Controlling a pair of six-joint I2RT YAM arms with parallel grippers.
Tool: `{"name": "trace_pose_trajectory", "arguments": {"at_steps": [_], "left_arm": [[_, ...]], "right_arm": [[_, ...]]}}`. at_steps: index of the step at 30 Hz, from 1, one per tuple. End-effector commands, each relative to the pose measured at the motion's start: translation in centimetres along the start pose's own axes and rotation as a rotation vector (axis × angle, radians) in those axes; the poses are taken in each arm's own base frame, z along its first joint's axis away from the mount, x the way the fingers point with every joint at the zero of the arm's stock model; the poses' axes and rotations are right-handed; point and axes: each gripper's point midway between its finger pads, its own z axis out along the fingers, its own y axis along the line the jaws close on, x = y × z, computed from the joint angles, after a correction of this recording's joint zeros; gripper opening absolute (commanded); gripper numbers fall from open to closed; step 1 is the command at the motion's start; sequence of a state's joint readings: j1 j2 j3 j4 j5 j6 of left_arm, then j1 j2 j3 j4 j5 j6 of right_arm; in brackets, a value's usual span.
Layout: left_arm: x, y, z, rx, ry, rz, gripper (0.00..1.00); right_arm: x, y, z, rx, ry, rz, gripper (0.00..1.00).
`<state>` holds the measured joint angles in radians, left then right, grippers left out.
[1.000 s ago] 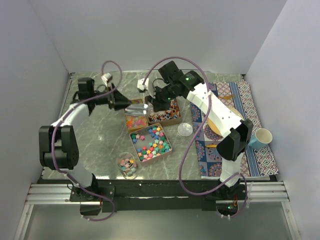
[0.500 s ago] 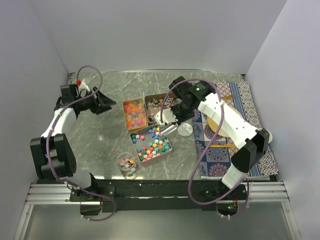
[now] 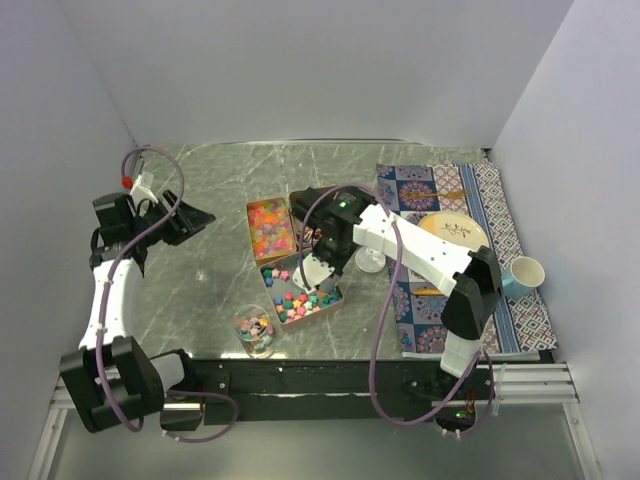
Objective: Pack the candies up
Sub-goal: Scoop the fake candies from the storage box.
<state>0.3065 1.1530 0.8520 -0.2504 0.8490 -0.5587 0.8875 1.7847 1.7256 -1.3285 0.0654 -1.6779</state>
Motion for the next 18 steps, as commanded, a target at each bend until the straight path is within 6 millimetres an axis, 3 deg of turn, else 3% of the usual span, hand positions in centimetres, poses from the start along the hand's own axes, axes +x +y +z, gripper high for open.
{"name": "trace_pose_trajectory", "arguments": {"at_steps": [1, 11, 18], "left_arm": [[0.3, -0.5, -1.1, 0.01, -0.05, 0.04, 0.62], [0.9, -0.5, -1.6, 0.023, -0.076, 0.027, 0.63], [1.0, -0.2, -1.4, 0.028, -0.074, 0.017, 0.63]], "right_arm": [[1.6, -0.6, 0.9, -0.024, 0.139, -0.043, 0.0], [0.6, -2.5, 3.1, -0.013, 0.252, 0.037, 0.0], [-1.5, -0.7, 3.8, -0.054, 0.199, -0.009, 0.0]]}}
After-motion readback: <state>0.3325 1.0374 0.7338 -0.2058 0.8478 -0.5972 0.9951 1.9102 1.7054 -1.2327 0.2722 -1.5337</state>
